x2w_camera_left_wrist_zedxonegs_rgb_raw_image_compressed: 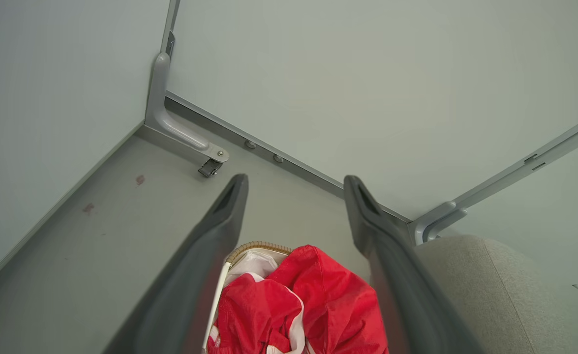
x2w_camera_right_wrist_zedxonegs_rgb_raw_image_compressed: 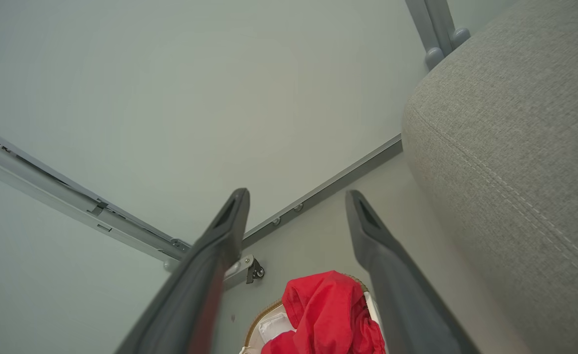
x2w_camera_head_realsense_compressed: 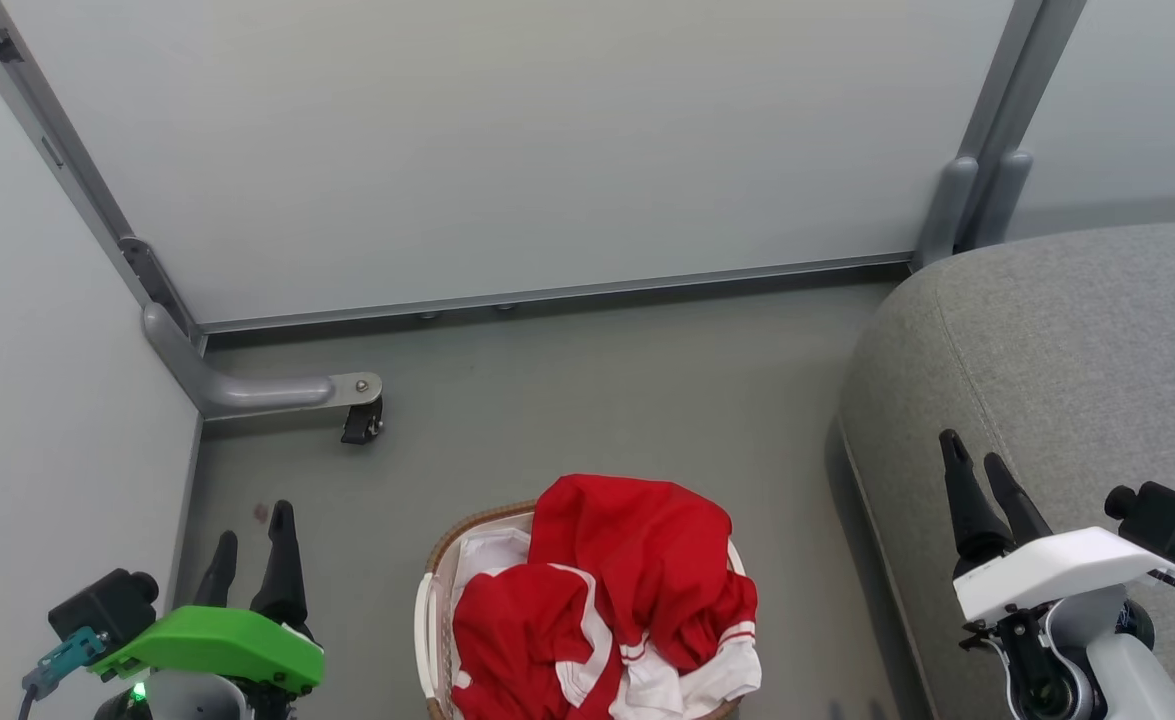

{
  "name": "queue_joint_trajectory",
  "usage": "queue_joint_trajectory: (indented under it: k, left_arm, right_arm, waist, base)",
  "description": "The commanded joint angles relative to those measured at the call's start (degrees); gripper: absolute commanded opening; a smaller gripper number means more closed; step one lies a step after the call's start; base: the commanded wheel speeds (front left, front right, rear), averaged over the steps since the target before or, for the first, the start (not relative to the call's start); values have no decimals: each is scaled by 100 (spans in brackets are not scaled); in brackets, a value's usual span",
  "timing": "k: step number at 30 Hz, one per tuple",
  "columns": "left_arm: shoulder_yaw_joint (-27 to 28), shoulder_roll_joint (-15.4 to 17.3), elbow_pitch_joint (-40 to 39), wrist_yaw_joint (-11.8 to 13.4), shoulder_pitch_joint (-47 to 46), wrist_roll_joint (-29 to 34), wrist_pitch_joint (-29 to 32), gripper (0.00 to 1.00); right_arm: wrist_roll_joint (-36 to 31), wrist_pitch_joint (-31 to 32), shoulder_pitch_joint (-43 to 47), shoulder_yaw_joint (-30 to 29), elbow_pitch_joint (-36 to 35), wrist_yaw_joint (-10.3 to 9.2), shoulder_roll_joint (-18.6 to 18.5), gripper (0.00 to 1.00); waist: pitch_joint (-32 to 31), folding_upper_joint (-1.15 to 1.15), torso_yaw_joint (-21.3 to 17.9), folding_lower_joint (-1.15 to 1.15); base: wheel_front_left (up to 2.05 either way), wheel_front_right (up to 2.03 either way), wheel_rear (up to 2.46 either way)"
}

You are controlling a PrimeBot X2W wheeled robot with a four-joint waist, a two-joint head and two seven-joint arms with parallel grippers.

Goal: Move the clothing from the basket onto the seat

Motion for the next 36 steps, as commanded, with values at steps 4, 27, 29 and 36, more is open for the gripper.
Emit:
queue_joint_trajectory:
  k: [4,27,29,36]
  left_arm:
    - [-75,110,-66,61,-161,394,-113,100]
    - [-397,272,24,152,-158,1843,-475,100]
    - [-411,276,-23,143,-153,1954,-502,100]
    - [-410,252,-103,175,-74,2338,-600,100]
  right_arm:
    - [-428,-122,-167,44,13,2,-77,100]
    - [-1957,-486,-194,154,245,3,-96,100]
    - [-2084,-516,-199,144,251,2,-92,100]
    - [-2499,-613,-217,109,269,3,-37,100]
  waist:
    - [-8,0,8,0]
    - [-2,0,71,0]
    - [-2,0,69,0]
    - [-10,0,55,0]
  base:
    - [0,0,0]
    - [0,0,0]
    - [0,0,0]
    - [0,0,0]
